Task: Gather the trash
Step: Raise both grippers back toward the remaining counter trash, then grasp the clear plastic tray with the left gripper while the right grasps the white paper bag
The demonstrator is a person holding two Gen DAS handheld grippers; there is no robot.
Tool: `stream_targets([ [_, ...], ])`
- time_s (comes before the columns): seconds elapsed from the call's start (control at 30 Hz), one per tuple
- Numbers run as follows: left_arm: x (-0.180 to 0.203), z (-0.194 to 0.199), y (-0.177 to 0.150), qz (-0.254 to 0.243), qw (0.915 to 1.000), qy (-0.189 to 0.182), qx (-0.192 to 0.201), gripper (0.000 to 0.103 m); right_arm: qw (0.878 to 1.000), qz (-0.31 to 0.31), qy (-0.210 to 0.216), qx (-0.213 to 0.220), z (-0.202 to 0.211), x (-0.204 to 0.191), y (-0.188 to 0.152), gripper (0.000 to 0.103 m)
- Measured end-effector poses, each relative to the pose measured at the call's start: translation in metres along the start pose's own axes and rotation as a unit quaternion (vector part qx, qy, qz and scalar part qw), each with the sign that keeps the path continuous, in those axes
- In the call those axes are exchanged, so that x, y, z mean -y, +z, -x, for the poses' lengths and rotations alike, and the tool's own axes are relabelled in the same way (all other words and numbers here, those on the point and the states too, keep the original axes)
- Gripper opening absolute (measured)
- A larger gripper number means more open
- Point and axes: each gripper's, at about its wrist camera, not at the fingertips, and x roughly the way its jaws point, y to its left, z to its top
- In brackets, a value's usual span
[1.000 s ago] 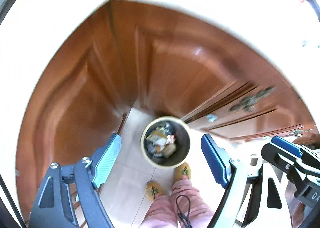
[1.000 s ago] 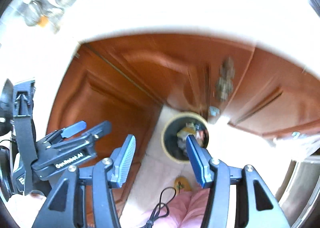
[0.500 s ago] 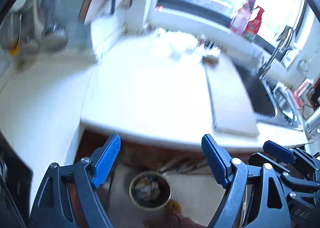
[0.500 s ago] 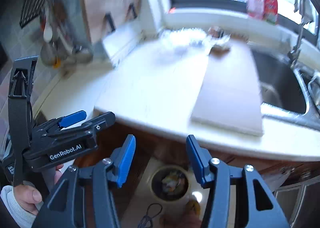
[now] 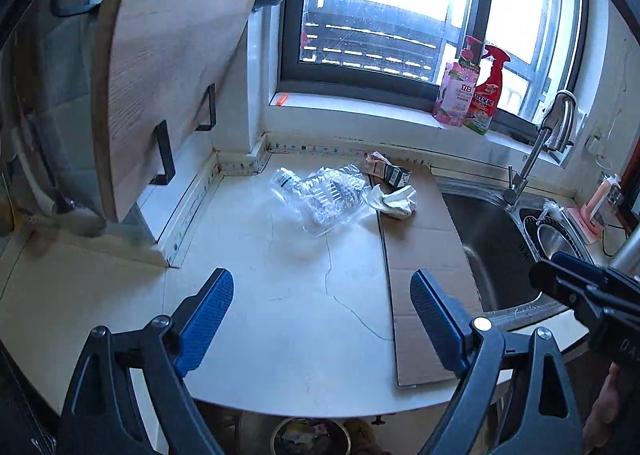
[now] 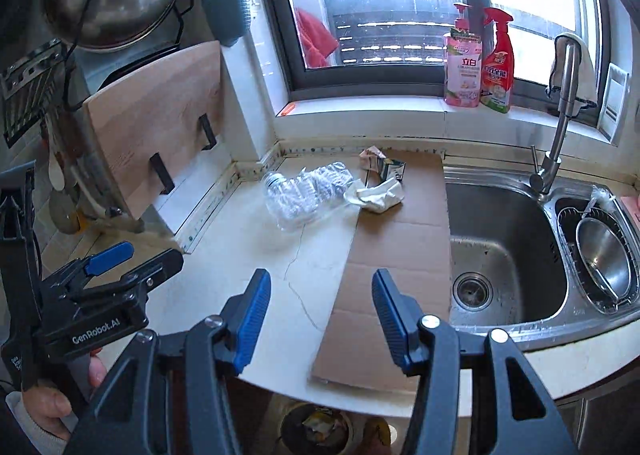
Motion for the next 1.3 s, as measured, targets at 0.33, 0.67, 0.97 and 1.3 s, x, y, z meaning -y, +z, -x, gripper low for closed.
stream_targets([
  [0.33, 0.014, -0.101, 0.074, -0.019, 0.9984, 0.027, -0.046, 0.094, 0.996, -0.071, 0.023, -0.041, -0.094, 0.084, 0.082, 0.053],
  [0.67, -0.001, -0.218, 0.105, 0.009, 0.9928, 0.029, -0.115, 0.094, 0.974, -0.178, 0.054, -0.128, -0.228, 0.148, 0.102, 0.053],
  [0.97, -0.030, -0.276, 0.091, 0.055, 0.9858, 0.022, -0.157, 0.094, 0.958, -0.201, 0.075, -0.191, -0.312, 0.143, 0.092, 0.053],
  [1.3, -0.047, -0.311, 0.083, 0.101, 0.9783, -0.025, -0.179, 0.094, 0.965, -0.153, 0.075, -0.197, -0.337, 0.123, 0.084, 0.035],
])
